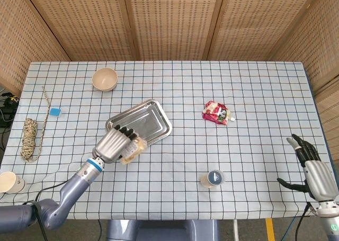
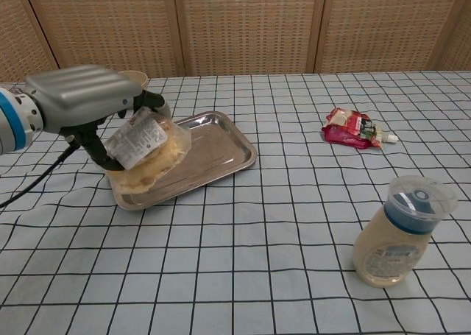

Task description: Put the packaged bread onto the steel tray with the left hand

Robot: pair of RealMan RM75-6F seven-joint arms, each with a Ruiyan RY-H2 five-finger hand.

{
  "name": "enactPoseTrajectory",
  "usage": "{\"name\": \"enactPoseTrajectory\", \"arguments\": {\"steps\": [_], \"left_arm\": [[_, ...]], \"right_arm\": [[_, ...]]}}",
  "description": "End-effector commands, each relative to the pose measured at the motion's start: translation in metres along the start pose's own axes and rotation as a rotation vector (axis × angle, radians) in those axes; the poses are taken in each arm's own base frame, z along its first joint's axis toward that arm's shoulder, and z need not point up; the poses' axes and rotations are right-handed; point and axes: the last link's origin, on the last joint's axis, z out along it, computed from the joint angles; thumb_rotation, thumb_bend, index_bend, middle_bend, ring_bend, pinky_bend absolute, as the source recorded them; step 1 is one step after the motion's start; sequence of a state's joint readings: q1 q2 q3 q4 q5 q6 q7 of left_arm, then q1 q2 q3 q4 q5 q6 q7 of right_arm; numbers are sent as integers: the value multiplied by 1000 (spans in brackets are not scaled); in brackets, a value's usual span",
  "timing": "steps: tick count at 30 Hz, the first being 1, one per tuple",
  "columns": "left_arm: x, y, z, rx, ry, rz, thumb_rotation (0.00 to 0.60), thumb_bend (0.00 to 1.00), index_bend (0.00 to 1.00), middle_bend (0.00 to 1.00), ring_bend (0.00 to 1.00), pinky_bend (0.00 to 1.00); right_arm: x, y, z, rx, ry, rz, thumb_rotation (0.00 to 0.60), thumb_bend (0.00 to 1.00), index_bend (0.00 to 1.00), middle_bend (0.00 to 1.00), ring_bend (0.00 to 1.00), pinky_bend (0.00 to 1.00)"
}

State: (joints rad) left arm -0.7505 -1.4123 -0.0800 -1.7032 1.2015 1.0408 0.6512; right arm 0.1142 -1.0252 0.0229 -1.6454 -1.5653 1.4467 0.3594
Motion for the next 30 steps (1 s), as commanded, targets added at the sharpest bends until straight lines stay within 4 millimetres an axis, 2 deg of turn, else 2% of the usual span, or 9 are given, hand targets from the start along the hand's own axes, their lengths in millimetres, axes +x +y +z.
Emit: {"name": "enactPoseTrajectory", "arguments": {"steps": [1,5,7,9,11,12,17,24,30], "left_arm": [[7,-15,15,34,16,2,600,395,520,279,314,337],[8,-27,36,71,10,10,600,384,505,260,296,309],[3,-31,53,108,-12,-41,600,319,458,212,247,269],[-1,-31,58,111,-32,-53,600,141,264,70,89,140],[-4,-30,61,111,-54,-66,600,27,74,0,2,31],[-5,-29,62,108,-62,-74,600,3,18,0,0,3],[-5,-27,61,101,-53,-64,600,0,0,0,0,0],[2,-34,40,117,1,-90,600,0,0,0,0,0],[-4,-52,-27,208,78,-117,600,0,0,0,0,0]], "right_arm": [[-1,1,1,-7,-4,2,600,43,20,0,0,0],[-2,6,5,-25,-8,2,600,44,20,0,0,0],[-2,10,7,-39,-3,5,600,44,20,0,0,0],[-2,10,8,-40,-1,7,600,44,20,0,0,0],[-2,11,9,-41,1,6,600,43,20,0,0,0],[-2,12,9,-42,1,5,600,44,20,0,0,0],[-5,13,10,-45,-7,-1,600,43,20,0,0,0],[-6,11,9,-40,-14,-8,600,43,20,0,0,0],[-8,9,7,-34,-19,-18,600,43,20,0,0,0]]}}
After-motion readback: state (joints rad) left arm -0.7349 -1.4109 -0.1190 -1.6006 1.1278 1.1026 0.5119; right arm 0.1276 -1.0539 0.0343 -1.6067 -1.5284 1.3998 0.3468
